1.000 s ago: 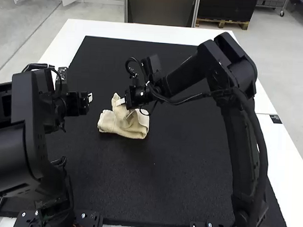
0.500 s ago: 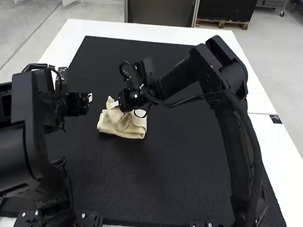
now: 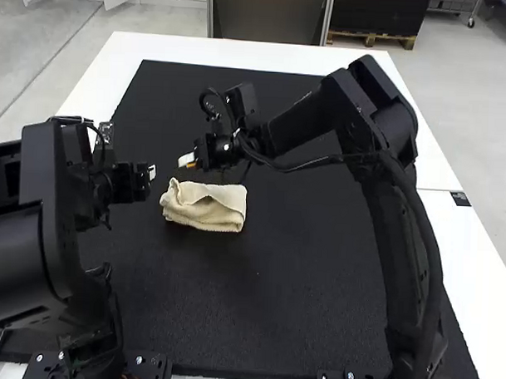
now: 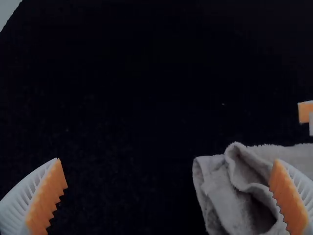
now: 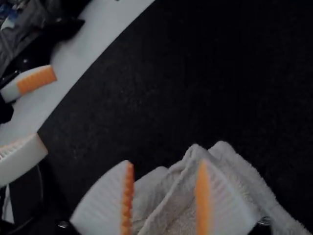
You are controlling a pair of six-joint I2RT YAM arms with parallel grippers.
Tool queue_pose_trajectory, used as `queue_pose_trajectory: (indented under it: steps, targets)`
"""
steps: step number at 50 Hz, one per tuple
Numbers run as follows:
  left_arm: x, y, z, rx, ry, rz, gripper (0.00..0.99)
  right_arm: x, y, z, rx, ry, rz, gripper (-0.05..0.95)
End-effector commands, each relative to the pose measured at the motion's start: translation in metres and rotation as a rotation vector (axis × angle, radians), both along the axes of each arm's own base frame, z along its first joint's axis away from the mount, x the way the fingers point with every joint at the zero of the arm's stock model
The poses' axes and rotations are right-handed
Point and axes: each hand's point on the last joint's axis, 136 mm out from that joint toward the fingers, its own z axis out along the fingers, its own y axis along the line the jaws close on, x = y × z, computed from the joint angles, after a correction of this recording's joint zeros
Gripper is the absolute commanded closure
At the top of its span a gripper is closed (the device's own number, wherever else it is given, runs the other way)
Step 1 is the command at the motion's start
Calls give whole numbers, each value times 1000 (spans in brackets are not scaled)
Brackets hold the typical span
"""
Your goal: Fold the towel.
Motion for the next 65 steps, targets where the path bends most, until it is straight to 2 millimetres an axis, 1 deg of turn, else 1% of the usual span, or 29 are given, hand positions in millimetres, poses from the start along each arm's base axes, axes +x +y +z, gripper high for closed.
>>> queue_pose_trajectory:
  steps: [1, 4, 14, 30, 35, 48, 65]
  targets:
    - [2, 3, 8, 19, -29, 7, 26, 14, -16, 41, 66, -17, -20, 920]
    - [2, 3, 8, 20, -30, 9, 26, 14, -21, 34, 55, -6, -25, 921]
    - [2, 3, 8, 18, -30, 10, 26, 3, -27, 13, 26, 12, -10, 923]
    - [2, 4, 11, 19, -40, 11, 26, -15, -16, -21, 2, 32, 27, 923]
    - [2, 5, 10, 18, -39, 11, 26, -19, -13, -28, 0, 34, 36, 923]
    - [4, 5, 15, 17, -54, 12, 26, -19, -12, -49, -10, 42, 39, 923]
    - [6, 5, 19, 16, -69, 12, 26, -30, -19, -96, -29, 63, 43, 923]
